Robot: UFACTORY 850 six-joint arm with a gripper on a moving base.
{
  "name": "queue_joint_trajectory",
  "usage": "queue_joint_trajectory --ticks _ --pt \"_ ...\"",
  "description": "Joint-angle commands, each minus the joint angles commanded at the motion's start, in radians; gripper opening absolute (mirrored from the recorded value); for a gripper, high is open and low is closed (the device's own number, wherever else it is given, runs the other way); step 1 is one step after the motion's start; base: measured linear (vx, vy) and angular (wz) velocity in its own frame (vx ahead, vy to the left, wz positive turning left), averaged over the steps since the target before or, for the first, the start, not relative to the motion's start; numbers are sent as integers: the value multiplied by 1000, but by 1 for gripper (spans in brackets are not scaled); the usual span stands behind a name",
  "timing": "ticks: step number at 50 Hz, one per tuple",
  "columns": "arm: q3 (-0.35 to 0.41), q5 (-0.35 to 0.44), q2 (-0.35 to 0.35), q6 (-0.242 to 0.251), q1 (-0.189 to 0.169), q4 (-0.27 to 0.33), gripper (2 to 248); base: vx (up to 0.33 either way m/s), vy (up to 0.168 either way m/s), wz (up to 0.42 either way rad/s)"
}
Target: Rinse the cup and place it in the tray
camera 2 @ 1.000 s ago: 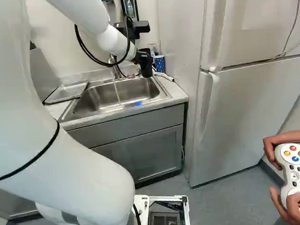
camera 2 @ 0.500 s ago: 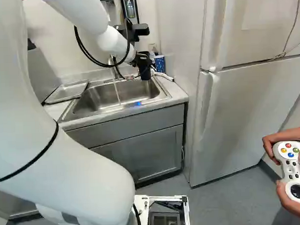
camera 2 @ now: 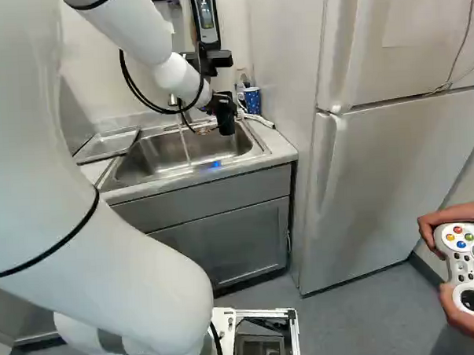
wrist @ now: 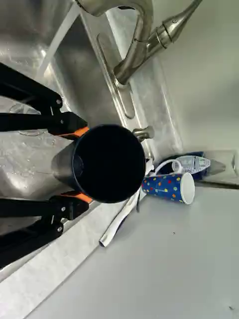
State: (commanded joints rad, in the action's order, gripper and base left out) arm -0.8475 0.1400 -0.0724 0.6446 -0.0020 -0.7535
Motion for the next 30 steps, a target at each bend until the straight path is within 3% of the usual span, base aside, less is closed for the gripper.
queue_joint_trajectory --ticks 30 --pt "10 -24 43 0 83 18 122 0 0 0"
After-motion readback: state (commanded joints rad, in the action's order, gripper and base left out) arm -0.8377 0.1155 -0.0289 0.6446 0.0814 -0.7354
